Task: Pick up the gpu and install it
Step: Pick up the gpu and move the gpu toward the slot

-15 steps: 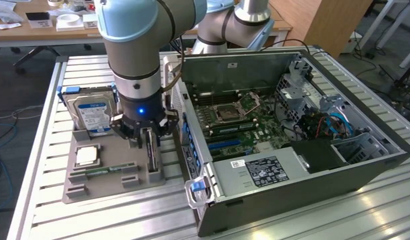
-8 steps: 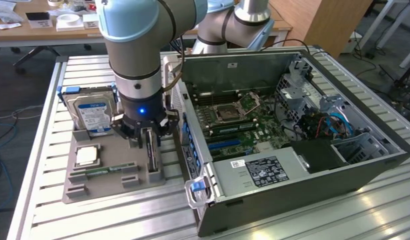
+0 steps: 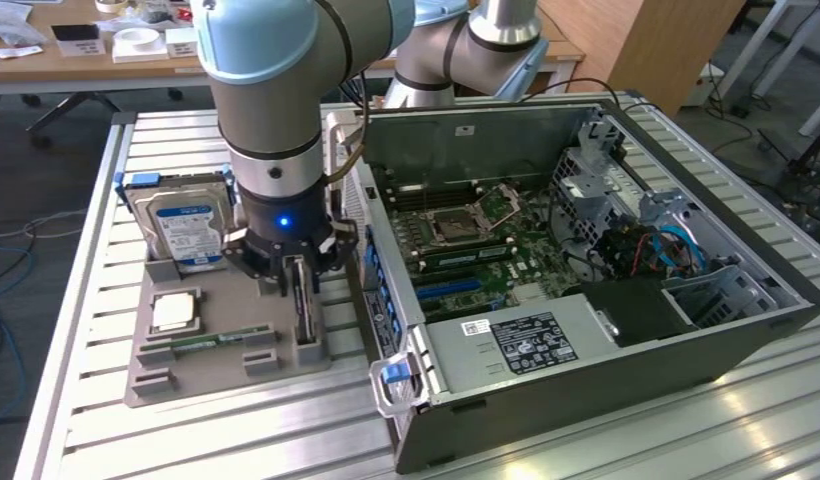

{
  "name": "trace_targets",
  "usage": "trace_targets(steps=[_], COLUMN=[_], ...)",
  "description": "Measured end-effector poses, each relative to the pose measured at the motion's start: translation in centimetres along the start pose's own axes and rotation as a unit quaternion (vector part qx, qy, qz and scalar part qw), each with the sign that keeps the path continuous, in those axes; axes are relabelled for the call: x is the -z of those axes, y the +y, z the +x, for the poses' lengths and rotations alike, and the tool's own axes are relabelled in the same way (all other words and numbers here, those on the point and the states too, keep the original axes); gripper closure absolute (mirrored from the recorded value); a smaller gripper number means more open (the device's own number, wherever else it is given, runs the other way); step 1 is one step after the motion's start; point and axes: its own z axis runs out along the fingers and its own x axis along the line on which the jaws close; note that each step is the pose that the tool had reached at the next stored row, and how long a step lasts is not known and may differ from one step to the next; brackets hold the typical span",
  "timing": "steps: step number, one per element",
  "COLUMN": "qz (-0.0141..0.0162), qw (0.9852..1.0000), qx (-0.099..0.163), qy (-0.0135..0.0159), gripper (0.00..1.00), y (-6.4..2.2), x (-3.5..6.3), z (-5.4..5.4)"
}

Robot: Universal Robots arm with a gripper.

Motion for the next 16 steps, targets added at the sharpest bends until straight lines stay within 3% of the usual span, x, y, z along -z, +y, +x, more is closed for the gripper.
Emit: trace_targets(steps=[1,2,16], qz=[0.0,0.0,0.0], qw=[1.0,1.0,1.0], qx=[0.0,0.0,0.0], qy=[0.0,0.0,0.0], gripper=[0.55,0.61,0.61], y=[0.0,0.0,0.0], x=[0.0,0.0,0.0], z=[0.0,0.0,-0.01])
